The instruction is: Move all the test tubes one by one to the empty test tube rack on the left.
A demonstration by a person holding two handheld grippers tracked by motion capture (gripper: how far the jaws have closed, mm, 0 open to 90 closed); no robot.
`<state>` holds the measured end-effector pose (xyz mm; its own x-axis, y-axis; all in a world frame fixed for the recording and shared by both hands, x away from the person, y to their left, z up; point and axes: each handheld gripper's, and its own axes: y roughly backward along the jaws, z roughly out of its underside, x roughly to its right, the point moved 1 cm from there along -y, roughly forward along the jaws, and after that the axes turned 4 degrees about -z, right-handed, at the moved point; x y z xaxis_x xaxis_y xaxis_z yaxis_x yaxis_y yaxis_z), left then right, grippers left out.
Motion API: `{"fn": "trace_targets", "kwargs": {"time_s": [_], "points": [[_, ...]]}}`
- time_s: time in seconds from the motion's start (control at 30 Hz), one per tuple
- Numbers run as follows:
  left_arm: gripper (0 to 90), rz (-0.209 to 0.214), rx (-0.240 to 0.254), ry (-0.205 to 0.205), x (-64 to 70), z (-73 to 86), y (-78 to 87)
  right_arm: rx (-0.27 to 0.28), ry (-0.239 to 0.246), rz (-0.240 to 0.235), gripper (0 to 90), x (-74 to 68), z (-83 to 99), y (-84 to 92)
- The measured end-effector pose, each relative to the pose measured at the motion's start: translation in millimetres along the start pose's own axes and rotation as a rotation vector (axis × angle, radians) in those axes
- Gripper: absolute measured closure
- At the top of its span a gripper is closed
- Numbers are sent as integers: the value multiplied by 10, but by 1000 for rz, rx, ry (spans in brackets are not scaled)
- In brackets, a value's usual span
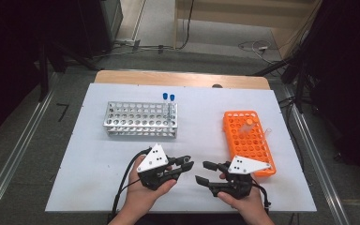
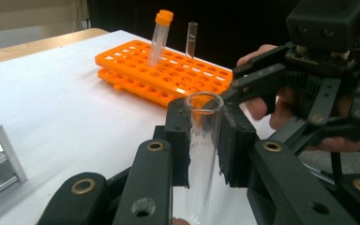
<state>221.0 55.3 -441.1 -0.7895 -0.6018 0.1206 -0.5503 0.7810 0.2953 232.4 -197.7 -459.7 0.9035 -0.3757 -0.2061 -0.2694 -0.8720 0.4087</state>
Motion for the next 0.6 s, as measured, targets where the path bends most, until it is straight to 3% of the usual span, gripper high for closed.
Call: {"fn": "trace_targets", "kwargs": {"time_s": [0.2,0.4,0.6], "points": [[765,-30,18,12,-128,-42,101,1,-19,3,94,102,30,161],[765,-61,24,26,-251,-77,177,9,-25,7,3,214,68,344],[765,-90,38,20,-388,-185,220,30,-31,45,0,334,107,528]]}}
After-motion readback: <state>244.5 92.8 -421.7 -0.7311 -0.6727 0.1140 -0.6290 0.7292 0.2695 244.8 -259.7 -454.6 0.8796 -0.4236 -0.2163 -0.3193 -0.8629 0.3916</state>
